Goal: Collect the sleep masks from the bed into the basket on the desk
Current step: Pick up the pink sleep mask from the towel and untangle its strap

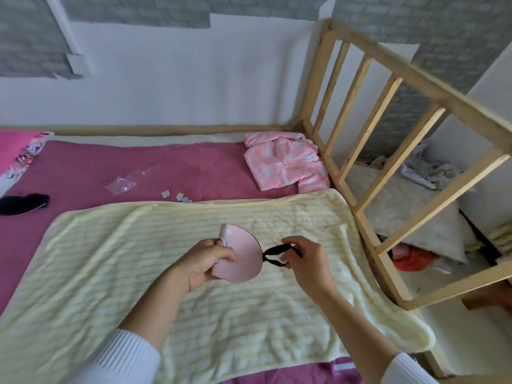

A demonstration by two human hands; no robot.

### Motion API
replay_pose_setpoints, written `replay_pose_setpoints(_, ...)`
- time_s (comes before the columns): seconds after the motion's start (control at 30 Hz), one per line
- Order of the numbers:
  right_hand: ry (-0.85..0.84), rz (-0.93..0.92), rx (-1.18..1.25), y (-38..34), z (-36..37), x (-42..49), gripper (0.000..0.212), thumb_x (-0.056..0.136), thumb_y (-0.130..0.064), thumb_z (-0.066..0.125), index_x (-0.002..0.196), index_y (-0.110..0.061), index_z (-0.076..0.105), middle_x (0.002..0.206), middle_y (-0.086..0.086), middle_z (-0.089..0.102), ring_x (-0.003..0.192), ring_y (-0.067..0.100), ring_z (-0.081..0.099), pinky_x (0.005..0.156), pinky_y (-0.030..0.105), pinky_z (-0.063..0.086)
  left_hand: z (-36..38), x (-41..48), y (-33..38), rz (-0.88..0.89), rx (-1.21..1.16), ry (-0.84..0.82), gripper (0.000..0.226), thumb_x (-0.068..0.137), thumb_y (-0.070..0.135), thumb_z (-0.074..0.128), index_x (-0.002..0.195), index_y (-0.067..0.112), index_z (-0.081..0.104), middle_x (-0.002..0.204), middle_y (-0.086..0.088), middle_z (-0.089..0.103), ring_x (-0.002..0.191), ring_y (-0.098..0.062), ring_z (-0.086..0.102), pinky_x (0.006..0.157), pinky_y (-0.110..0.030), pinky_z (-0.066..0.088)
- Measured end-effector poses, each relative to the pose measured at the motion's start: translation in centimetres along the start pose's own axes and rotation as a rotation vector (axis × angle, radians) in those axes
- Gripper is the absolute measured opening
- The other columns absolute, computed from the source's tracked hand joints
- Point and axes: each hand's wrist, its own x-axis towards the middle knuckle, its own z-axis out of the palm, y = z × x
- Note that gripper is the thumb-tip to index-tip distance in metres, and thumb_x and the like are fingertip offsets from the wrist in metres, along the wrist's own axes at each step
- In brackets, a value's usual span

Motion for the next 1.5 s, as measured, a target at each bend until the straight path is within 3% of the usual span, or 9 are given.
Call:
replay_pose_setpoints(0.23,-0.174,0.202,0.334,-4.8,3.6,-1.9,0.027,0.073,-0.019,0.065,0.048,-0.014,0.057,0.047,-0.002,0.051,0.06,0.017,0.049,0.075,0.032,0.044,-9.0,-4.5,-1.1,0.098,-0.124,0.154,0.02,0.063,0.012,0.074,0.078,0.011,0.061,0.093,-0.012,0.059,0.087,-0.028,0.059,0.074,-0.042,0.054)
replay_pose_setpoints(0.5,-0.095,0.293,1.283,-10.4,10.0,-6.7,0.018,0.059,-0.008,0.065,0.055,-0.013,0.048,0.044,0.0,0.038,0.043,0.015,0.043,0.075,0.032,0.046,-16.6,-8.7,-1.3,0.21,-0.161,0.252,0.017,0.057,0.018,0.071,0.072,0.015,0.066,0.087,-0.007,0.063,0.082,-0.023,0.059,0.071,-0.036,0.05)
replay_pose_setpoints(0.6,-0.301,0.169,1.371,-12.6,11.8,-8.3,0.019,0.075,-0.019,0.062,0.091,-0.011,0.068,0.066,-0.002,0.065,0.064,0.012,0.064,0.086,0.033,0.048,-17.4,-9.8,-1.1,0.251,-0.072,0.298,0.025,0.052,0.027,0.069,0.074,0.015,0.067,0.082,-0.003,0.061,0.082,-0.02,0.058,0.071,-0.036,0.049)
replay_pose_setpoints(0.7,-0.313,-0.034,0.998,-15.7,13.0,-8.7,0.039,0.082,-0.012,0.048,0.114,-0.024,0.067,0.124,0.003,0.067,0.118,0.011,0.059,0.095,0.042,0.046,-18.0,-10.8,-1.3,0.296,0.0,0.17,0.027,0.056,0.026,0.069,0.082,0.022,0.073,0.08,0.004,0.07,0.086,-0.016,0.064,0.072,-0.035,0.051)
replay_pose_setpoints(0.83,0.195,-0.544,-0.486,-17.1,13.9,-7.9,0.026,0.082,0.005,0.042,0.081,-0.011,0.061,0.097,0.012,0.072,0.083,0.029,0.064,0.077,0.046,0.044,-18.8,-11.8,-1.5,0.371,0.067,0.111,0.024,0.059,0.022,0.068,0.081,0.018,0.075,0.071,0.005,0.067,0.073,-0.008,0.062,0.07,-0.029,0.048)
replay_pose_setpoints(0.97,-0.027,-0.427,-0.942,-15.9,13.2,-7.5,0.015,0.082,-0.016,0.059,0.091,-0.018,0.072,0.069,0.004,0.069,0.075,0.027,0.068,0.059,0.031,0.041,-19.6,-12.6,-1.4,0.408,0.096,0.164,0.023,0.061,0.024,0.068,0.064,0.002,0.063,0.056,0.001,0.047,0.061,-0.012,0.048,0.07,-0.036,0.041)
replay_pose_setpoints(1.1,-0.501,-0.096,-0.612,-15.1,13.3,-8.4,0.032,0.053,-0.053,0.082,0.073,-0.029,0.076,0.048,-0.005,0.067,0.051,0.006,0.061,0.053,0.022,0.044,-18.9,-13.3,-0.6,0.426,-0.052,0.115,0.021,0.059,0.019,0.069,0.077,0.011,0.073,0.078,-0.009,0.061,0.081,-0.019,0.057,0.076,-0.038,0.043)
replay_pose_setpoints(1.37,-0.422,-0.08,0.314,-13.1,16.0,-10.1,0.01,0.067,-0.018,0.08,0.075,-0.015,0.076,0.071,-0.005,0.066,0.071,0.009,0.057,0.069,0.015,0.048,-15.9,-13.6,-0.1,0.409,-0.218,0.069,0.032,0.057,0.02,0.072,0.087,0.01,0.074,0.09,-0.012,0.067,0.089,-0.022,0.064,0.079,-0.035,0.047)
replay_pose_setpoints(1.5,-0.38,0.168,0.542,-12.1,18.0,-9.7,0.016,0.082,-0.011,0.065,0.088,0.003,0.068,0.092,0.004,0.066,0.093,0.019,0.056,0.086,0.038,0.04,-16.3,-14.9,-1.3,0.397,-0.214,0.196,0.026,0.06,0.028,0.079,0.083,0.015,0.075,0.085,-0.001,0.074,0.086,-0.015,0.069,0.076,-0.027,0.052)
